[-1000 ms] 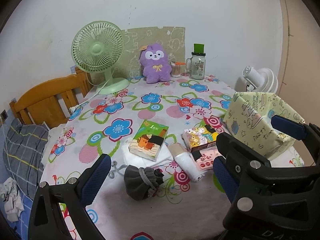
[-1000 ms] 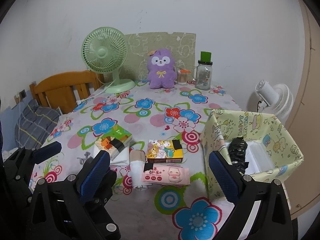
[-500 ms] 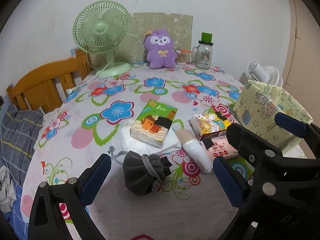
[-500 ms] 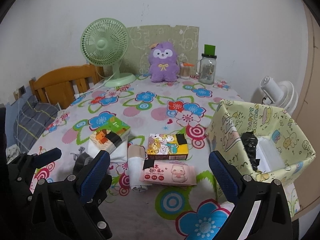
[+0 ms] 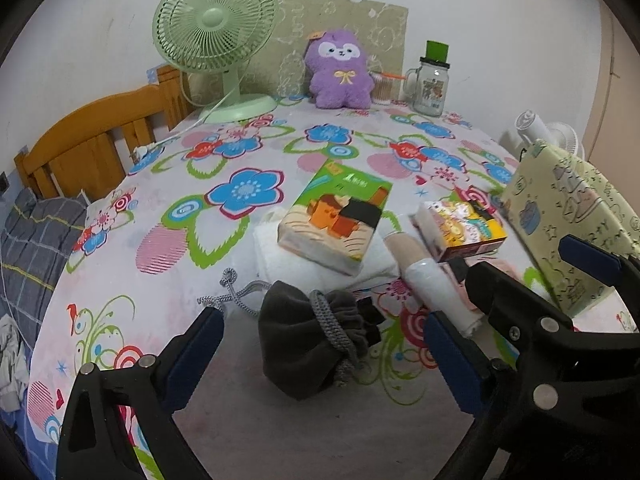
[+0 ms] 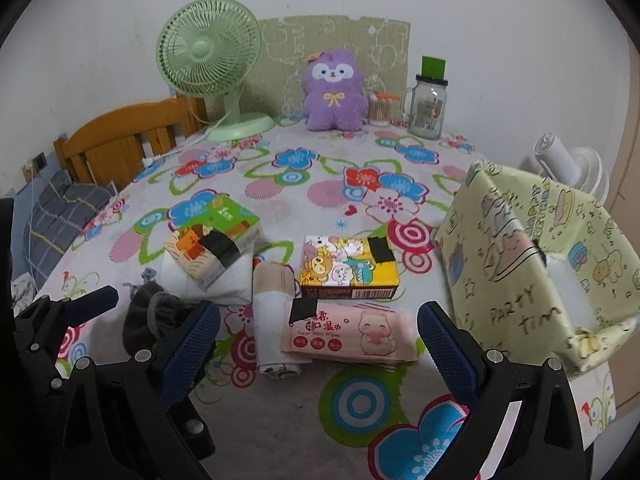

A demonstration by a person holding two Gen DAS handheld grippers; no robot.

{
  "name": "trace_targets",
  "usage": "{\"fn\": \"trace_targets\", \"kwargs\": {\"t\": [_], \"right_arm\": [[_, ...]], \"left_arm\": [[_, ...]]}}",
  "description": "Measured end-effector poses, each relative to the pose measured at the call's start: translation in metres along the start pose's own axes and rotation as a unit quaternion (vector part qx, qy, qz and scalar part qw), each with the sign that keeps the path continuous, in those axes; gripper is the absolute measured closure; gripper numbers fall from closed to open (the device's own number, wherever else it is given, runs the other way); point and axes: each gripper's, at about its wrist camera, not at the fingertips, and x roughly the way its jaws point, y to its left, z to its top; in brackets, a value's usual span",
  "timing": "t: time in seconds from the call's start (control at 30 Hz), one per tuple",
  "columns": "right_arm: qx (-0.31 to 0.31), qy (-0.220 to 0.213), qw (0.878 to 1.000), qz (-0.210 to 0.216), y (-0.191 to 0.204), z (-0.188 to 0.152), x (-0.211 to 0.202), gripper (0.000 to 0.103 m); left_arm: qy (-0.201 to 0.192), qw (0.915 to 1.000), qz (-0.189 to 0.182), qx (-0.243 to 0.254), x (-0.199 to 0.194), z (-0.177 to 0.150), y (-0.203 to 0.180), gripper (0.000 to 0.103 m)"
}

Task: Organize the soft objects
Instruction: 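Grasp the grey drawstring pouch with the left tool, then hold the grey pouch with the left tool while the right tool grasps the pink wipes pack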

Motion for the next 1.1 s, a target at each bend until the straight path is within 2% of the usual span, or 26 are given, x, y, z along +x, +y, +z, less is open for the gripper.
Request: {"fn": "trace_targets", "kwargs": {"t": [0.27,0.37,0.47,0.53,0.73,0.93,1.0,1.1], "right_arm": [[0.007,0.025,1.000,-0.006,-0.002,-0.001,0.019,0.003],[0.014,0.034,0.999,-0.010,-0.004,-0.002,0.025,0.003],[0.015,0.040,0.999,-0.012,-0.004,-0.003,0.030,0.003],[0.017,0.045,0.999,-0.012,-0.004,-0.004,0.033,0.003],[0.043,0.063,0.997,0.005,-0.009,-0.005,0.041,0.003],[0.050,0.067,0.996,0.013,-0.010,-0.006,0.041,0.018],[0.048,0.065,0.997,0.019,-0.009,-0.006,0.040,0.025],[0.045,0.064,0.997,0.024,-0.008,-0.006,0.039,0.029]], "left_arm": [[0.017,0.9998,0.001,-0.004,0.015,-0.001,0.002,0.009],[0.026,0.9996,0.002,-0.007,0.020,-0.001,0.002,0.016],[0.037,0.9992,0.004,-0.011,0.025,-0.002,0.001,0.019],[0.035,0.9993,0.013,-0.003,0.025,-0.002,-0.002,0.021],[0.033,0.9994,0.006,0.001,0.023,-0.002,-0.005,0.034],[0.034,0.9994,0.006,-0.001,0.022,-0.002,-0.005,0.040],[0.034,0.9994,0.006,0.000,0.022,-0.002,-0.005,0.041],[0.033,0.9994,0.006,0.002,0.022,-0.002,-0.005,0.042]]}}
